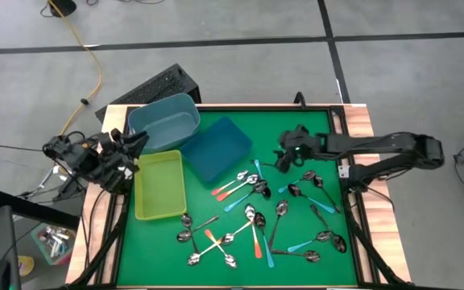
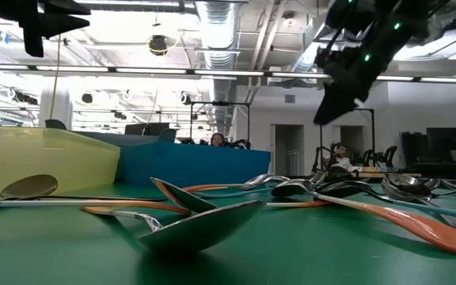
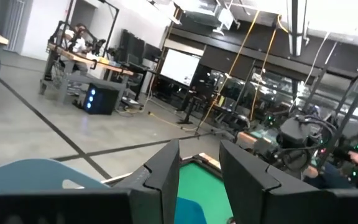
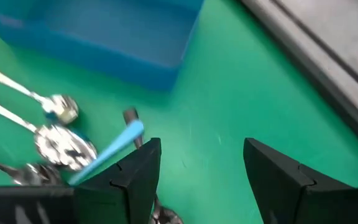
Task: Sort silverware by color (type)
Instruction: Put the black spoon into the green bin
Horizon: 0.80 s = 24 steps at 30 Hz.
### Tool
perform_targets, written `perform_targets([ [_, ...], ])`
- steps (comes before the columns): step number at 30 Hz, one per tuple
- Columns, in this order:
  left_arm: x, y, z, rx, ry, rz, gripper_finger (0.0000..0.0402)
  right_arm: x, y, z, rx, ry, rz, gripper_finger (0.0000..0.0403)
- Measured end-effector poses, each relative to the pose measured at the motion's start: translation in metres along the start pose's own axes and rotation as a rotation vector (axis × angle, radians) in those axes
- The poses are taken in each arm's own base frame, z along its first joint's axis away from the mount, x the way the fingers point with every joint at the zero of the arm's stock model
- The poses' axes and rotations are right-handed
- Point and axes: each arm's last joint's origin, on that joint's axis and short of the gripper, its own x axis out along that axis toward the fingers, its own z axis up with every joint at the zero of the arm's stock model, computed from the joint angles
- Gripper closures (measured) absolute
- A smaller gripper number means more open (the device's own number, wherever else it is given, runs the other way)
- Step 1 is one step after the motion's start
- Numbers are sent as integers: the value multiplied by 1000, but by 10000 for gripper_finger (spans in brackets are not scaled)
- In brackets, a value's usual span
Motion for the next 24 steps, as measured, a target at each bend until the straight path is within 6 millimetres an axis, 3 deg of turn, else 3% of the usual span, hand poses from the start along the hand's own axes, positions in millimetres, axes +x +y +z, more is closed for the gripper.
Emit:
perform_targets([
  [11, 0, 1, -7, 28, 37, 6, 301, 53, 18, -16, -79, 165, 24, 163],
  [24, -1, 4, -15, 49, 71, 42, 301, 86, 28, -36, -170, 286, 36, 163],
])
